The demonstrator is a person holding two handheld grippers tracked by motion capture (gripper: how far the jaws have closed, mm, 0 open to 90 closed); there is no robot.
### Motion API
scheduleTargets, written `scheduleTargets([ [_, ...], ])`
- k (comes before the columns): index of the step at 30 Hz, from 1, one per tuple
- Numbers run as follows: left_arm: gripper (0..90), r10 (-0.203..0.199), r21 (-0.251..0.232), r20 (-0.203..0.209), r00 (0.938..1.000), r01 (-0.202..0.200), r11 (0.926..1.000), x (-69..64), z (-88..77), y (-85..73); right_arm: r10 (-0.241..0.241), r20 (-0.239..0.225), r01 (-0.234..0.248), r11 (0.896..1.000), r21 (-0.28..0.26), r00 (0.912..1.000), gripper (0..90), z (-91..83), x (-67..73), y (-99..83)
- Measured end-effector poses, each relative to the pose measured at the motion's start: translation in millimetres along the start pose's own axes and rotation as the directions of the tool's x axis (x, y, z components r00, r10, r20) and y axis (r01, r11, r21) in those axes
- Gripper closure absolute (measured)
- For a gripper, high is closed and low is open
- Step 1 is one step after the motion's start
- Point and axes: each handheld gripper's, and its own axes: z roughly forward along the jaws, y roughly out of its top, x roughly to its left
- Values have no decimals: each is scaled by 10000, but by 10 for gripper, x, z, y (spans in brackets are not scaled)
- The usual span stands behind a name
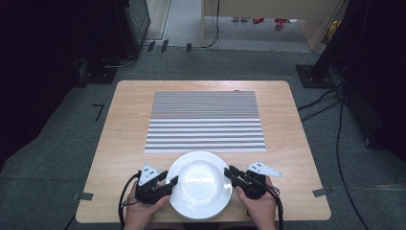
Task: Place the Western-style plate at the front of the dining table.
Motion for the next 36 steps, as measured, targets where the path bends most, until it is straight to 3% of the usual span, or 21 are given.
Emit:
scheduleTargets([
  [8,535,71,-67,-36,10000,-71,10000,-4,4,-6,780,-490,-770,9968,223,9958,741,-23,-71,17],
  [14,537,101,-85,-35,9999,-102,9999,-3,7,-7,1202,-593,-1184,9924,328,9910,755,-39,-91,19],
  [20,538,128,-109,-112,9999,-129,9999,-14,10,-10,2088,-892,-2063,9778,358,9739,796,-33,-142,10],
  [25,538,147,-137,-151,9998,-150,9998,-20,16,-12,2463,-1237,-2439,9692,341,9613,800,-41,-166,14],
  [31,539,111,-158,-210,9997,-114,9998,-29,19,-13,2438,-1282,-2427,9698,246,9613,794,-31,-139,10],
  [34,539,103,-196,-232,9997,-108,9997,-34,23,-14,2841,-1633,-2832,9586,293,9448,791,-20,-146,3],
  [36,539,93,-196,-222,9997,-98,9998,-32,23,-14,2901,-1814,-2909,9565,228,9396,793,-9,-141,-9],
])
